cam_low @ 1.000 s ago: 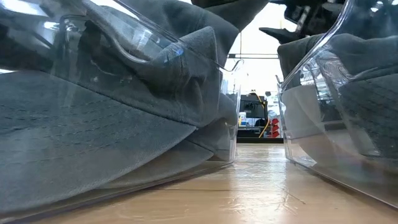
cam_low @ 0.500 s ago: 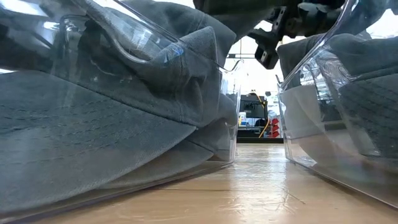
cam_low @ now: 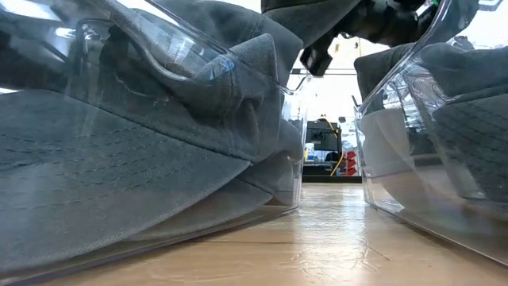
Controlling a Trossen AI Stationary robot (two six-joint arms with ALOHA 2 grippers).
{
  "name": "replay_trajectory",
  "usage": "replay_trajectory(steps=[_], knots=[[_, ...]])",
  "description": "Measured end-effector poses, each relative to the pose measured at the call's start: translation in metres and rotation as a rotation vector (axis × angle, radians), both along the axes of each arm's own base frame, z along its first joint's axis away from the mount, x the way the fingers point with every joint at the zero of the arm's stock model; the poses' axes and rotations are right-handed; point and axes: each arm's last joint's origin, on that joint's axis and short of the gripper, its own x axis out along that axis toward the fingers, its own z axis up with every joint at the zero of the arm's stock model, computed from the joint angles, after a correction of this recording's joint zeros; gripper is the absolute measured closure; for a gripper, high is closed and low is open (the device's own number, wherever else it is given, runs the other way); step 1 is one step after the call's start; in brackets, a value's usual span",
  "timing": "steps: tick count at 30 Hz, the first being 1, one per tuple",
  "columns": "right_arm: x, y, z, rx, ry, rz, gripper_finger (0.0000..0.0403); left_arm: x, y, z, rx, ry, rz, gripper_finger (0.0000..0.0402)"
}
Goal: Pick & Place hat
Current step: Put the black cap into the right transparent bin
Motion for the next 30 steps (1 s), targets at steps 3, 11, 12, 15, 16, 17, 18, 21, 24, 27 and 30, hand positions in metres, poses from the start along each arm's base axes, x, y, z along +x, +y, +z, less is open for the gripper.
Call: replay_trajectory(steps=[3, 11, 12, 15, 16, 17, 18, 21, 24, 27, 30], knots=[[-0.002, 0.005, 0.009, 0.039, -0.063, 0.069, 0.02, -0.002, 0.004, -0.002, -0.007, 0.021, 0.031, 0.0389], [-0.011, 0.017, 0.023, 0.026, -0.122, 0.128, 0.02, -0.002, 0.005, -0.002, -0.021, 0.022, 0.05, 0.0394], [-0.01, 0.017, 0.02, 0.019, -0.1, 0.125, 0.02, -0.001, 0.006, -0.002, -0.022, 0.021, 0.054, 0.0392], [-0.009, 0.016, 0.012, -0.014, -0.037, 0.07, 0.02, 0.0, 0.009, -0.002, -0.017, 0.018, 0.064, 0.0382], [-0.008, 0.016, 0.01, -0.029, -0.023, 0.045, 0.02, 0.0, 0.01, -0.002, -0.017, 0.018, 0.067, 0.0382], [-0.008, 0.017, 0.009, -0.047, -0.015, 0.021, 0.02, 0.0, 0.011, -0.002, -0.017, 0.018, 0.07, 0.0385], [-0.007, 0.017, 0.008, -0.064, -0.016, -0.002, 0.02, 0.001, 0.012, -0.002, -0.017, 0.018, 0.073, 0.0389], [-0.007, 0.017, 0.008, -0.102, -0.039, -0.059, 0.02, 0.002, 0.015, -0.002, -0.026, 0.015, 0.087, 0.0394], [-0.006, 0.015, 0.008, -0.129, -0.047, -0.129, 0.02, 0.002, 0.016, -0.002, -0.03, 0.012, 0.094, 0.0384], [-0.006, 0.015, 0.007, -0.145, -0.044, -0.15, 0.0213, 0.003, 0.016, -0.001, -0.026, 0.009, 0.084, 0.0384], [-0.004, 0.015, 0.004, -0.166, -0.047, -0.149, 0.0251, 0.005, 0.015, 0.0, -0.043, -0.022, 0.083, 0.0394]])
